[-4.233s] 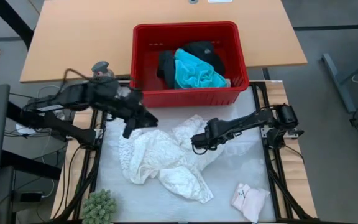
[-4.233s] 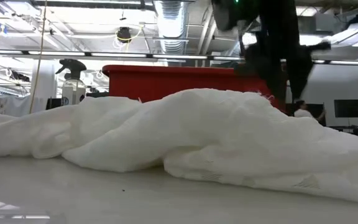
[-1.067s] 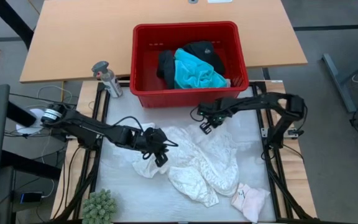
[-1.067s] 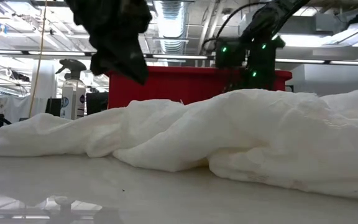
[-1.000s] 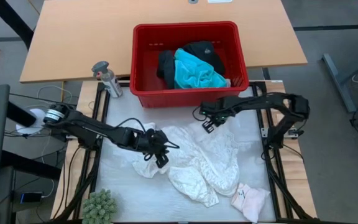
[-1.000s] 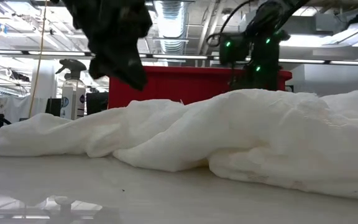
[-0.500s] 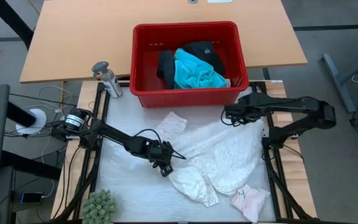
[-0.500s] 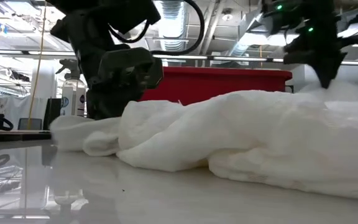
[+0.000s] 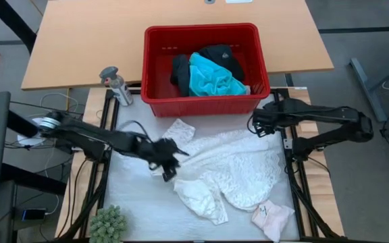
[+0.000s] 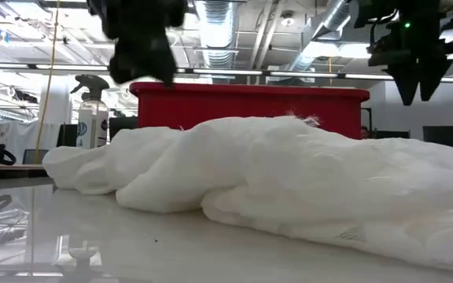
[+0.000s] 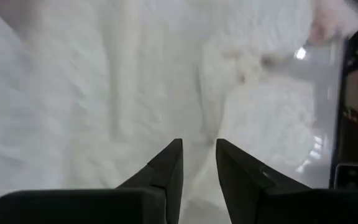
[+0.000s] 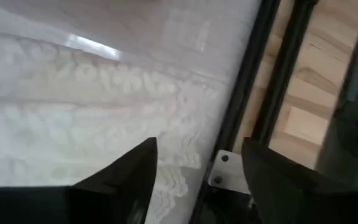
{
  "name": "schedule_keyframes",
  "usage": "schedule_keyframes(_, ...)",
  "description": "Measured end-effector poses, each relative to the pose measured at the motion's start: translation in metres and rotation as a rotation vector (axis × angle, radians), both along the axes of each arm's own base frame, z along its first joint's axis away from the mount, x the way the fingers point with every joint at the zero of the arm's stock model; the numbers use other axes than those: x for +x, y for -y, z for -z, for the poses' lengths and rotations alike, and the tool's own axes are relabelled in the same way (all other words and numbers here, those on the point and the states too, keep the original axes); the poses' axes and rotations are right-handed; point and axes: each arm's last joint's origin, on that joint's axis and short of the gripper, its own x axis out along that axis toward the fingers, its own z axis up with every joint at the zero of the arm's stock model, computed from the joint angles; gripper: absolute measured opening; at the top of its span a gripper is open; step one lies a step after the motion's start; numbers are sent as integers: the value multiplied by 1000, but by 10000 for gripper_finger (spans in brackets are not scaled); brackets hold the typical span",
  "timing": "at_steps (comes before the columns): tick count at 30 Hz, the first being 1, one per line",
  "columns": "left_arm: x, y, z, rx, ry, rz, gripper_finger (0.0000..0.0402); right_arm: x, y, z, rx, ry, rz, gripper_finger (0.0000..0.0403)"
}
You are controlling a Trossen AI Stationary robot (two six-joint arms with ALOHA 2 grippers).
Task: Fold Laundry from Bin
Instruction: Fold the white blouse
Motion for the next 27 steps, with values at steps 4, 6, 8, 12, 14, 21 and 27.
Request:
schedule_keyframes(4, -26, -18, -34, -25, 146, -32, 84, 20, -13, -4, 77, 202, -276, 267)
schedule_keyframes(6, -24, -17, -44, -78, 290, 61, 84, 30, -25, -6, 122, 271, -456, 268)
schedule_keyframes(8, -20, -7, -42, -62, 328, 119, 81, 34, -40, -6, 157, 278, -608, 268)
schedule_keyframes(12, -1, 12, -14, 21, 257, 195, 71, 38, -64, -2, 173, 252, -752, 269)
schedule_keyframes(14, 13, 22, -1, -8, 258, 274, 71, 38, -71, 1, 180, 240, -770, 269)
schedule_keyframes(21, 55, 31, 31, 15, 213, 492, 107, 44, -83, 9, 202, 204, -782, 269)
schedule_keyframes(27, 76, 30, 51, 53, 182, 585, 167, 44, -89, 10, 217, 214, -739, 269)
